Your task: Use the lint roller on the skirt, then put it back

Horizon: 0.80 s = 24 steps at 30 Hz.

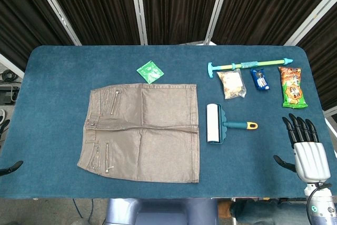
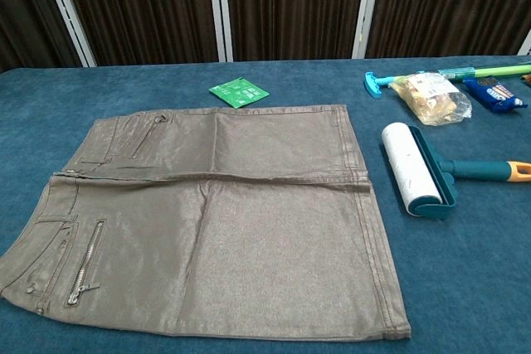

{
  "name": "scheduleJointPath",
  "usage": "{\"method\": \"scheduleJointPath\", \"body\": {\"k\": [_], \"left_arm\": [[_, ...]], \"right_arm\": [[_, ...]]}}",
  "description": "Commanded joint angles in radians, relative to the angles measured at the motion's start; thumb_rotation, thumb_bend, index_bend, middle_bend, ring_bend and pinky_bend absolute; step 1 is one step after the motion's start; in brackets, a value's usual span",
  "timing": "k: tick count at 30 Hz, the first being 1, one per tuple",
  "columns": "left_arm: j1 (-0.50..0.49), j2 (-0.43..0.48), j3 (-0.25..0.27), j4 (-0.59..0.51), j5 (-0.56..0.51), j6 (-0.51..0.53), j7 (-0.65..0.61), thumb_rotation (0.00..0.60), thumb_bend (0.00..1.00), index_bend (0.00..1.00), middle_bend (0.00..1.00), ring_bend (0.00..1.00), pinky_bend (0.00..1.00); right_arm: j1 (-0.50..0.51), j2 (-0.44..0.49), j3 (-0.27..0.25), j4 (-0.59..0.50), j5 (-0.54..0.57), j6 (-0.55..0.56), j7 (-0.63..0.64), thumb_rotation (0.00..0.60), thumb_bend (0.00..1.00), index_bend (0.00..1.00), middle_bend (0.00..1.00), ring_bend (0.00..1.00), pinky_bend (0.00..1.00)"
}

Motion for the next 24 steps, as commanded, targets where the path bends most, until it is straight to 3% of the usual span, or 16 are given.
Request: {"method": "scheduleJointPath", "body": {"k": [1, 8, 15, 18, 24], "left_arm": [[0.002, 0.000, 0.001, 0.002, 0.000, 0.002, -0.002, 0.600, 0.00, 0.00, 0.00, 0.00, 0.00], [0.008, 0.003, 0.003, 0.008, -0.001, 0.010, -0.009, 0.600, 0.00, 0.00, 0.00, 0.00, 0.00], [0.002, -0.002, -0.002, 0.009, -0.014, 0.001, 0.005, 0.600, 0.00, 0.00, 0.00, 0.00, 0.00], [-0.001, -0.008, -0.010, 0.006, -0.033, -0.004, 0.022, 0.600, 0.00, 0.00, 0.00, 0.00, 0.00], [-0.009, -0.018, -0.016, 0.000, -0.058, -0.020, 0.055, 0.600, 0.00, 0.00, 0.00, 0.00, 0.00]], "right_arm": [[0.001, -0.003, 0.002, 0.002, -0.002, -0.007, -0.002, 0.600, 0.00, 0.00, 0.00, 0.00, 0.00], [0.035, -0.018, 0.010, 0.023, 0.012, -0.087, 0.020, 0.600, 0.00, 0.00, 0.00, 0.00, 0.00], [0.182, -0.059, 0.048, 0.164, 0.102, -0.364, 0.000, 0.600, 0.00, 0.00, 0.00, 0.00, 0.00], [0.254, -0.125, 0.058, 0.290, 0.115, -0.478, 0.023, 0.600, 0.01, 0.00, 0.00, 0.00, 0.00], [0.330, -0.243, 0.056, 0.479, 0.114, -0.594, 0.065, 0.600, 0.25, 0.00, 0.04, 0.00, 0.00]]}}
